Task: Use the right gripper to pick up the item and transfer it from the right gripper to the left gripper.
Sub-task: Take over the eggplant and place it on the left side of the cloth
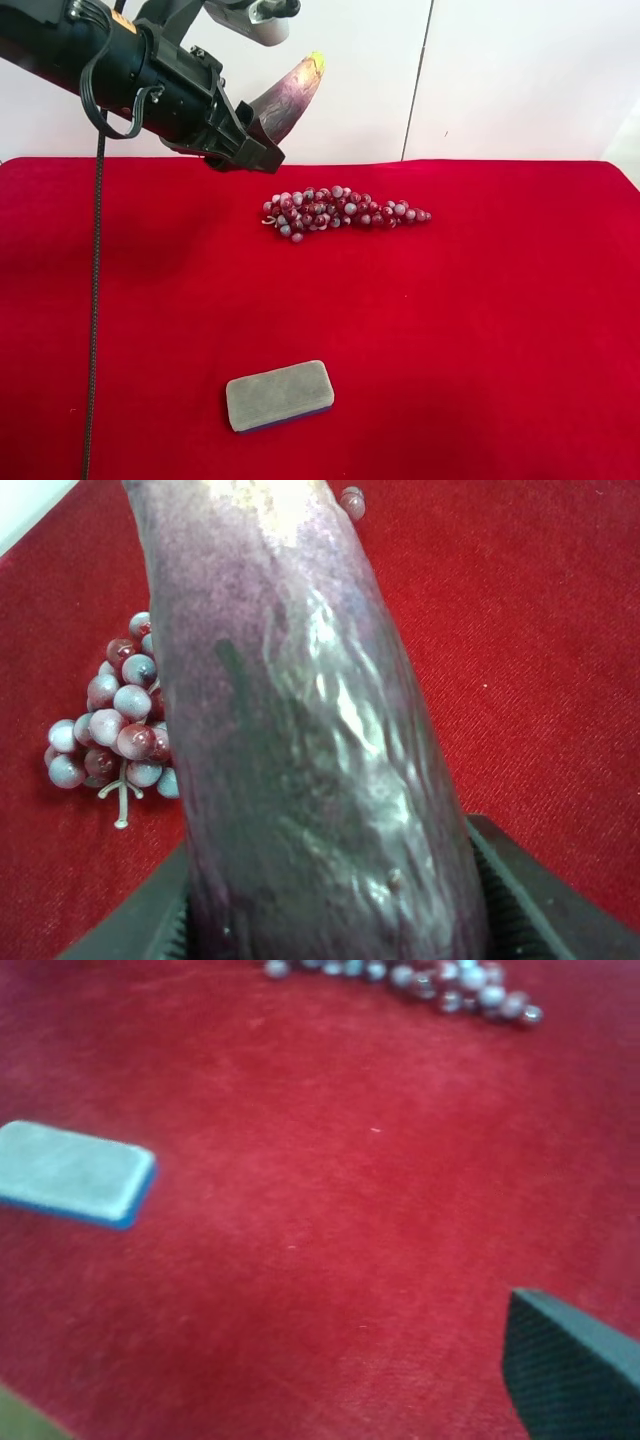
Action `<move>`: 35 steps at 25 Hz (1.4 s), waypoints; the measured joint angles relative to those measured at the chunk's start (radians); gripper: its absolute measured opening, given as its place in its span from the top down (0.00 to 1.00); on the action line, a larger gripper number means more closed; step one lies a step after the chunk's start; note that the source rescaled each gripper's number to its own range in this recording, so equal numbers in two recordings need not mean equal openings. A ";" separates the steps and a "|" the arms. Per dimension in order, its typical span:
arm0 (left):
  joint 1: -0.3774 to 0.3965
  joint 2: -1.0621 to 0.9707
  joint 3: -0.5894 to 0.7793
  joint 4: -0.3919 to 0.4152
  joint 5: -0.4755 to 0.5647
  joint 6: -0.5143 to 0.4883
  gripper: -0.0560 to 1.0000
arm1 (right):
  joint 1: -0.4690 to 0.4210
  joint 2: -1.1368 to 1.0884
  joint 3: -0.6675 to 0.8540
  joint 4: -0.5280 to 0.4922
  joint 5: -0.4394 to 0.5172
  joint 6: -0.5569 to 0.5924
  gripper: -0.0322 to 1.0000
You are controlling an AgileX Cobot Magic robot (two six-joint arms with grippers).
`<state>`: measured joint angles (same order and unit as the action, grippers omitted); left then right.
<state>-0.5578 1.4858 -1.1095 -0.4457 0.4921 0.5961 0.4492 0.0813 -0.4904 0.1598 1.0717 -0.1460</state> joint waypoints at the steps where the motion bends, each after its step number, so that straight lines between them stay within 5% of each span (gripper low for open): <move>1: 0.000 0.000 0.000 0.008 -0.001 0.000 0.95 | -0.025 0.000 0.000 0.000 0.000 0.000 0.00; 10: 0.000 0.000 0.000 0.081 -0.025 -0.009 0.95 | -0.265 0.000 0.000 0.000 0.000 0.000 0.00; 15: 0.037 0.001 0.000 0.134 -0.025 -0.123 0.95 | -0.375 0.000 0.000 0.000 0.000 0.000 0.00; 22: 0.150 0.062 0.000 0.148 -0.063 -0.180 0.95 | -0.382 0.000 0.000 0.000 0.000 0.000 0.00; 35: 0.157 0.304 0.000 0.148 -0.185 -0.180 0.95 | -0.382 0.000 0.000 0.000 0.000 0.000 0.00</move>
<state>-0.4011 1.7895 -1.1095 -0.2975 0.3075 0.4159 0.0670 0.0813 -0.4904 0.1598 1.0717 -0.1460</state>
